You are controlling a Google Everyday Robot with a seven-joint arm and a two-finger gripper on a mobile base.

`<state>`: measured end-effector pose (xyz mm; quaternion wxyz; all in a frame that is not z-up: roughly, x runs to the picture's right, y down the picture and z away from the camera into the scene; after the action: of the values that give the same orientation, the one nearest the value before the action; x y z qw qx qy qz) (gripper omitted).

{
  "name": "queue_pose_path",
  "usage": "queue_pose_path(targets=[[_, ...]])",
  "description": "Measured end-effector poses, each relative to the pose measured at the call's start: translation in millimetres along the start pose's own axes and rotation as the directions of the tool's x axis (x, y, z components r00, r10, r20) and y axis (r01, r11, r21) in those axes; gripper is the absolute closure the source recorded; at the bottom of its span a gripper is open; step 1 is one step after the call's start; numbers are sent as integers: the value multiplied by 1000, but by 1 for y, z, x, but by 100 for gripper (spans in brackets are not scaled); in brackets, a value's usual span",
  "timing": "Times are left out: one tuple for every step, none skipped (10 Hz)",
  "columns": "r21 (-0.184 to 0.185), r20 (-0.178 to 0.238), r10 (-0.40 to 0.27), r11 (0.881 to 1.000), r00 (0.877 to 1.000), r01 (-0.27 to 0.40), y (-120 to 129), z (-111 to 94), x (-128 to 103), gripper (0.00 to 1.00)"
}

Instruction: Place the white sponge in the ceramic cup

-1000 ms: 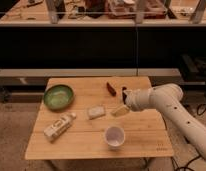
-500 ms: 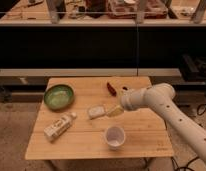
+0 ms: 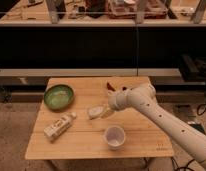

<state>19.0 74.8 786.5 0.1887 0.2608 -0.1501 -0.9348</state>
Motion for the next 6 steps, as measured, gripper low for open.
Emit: queue_pose_path(targets=[[4, 9, -27, 1000, 1000, 27, 1, 10, -2, 20], [15, 13, -49, 999, 999, 49, -1, 20, -3, 20], [44, 10, -79, 996, 997, 78, -7, 38, -1, 20], [64, 6, -92, 994, 996, 92, -12, 46, -1, 20], [86, 6, -110, 990, 994, 109, -17, 57, -3, 20], [102, 10, -124, 987, 992, 122, -20, 67, -7, 20]])
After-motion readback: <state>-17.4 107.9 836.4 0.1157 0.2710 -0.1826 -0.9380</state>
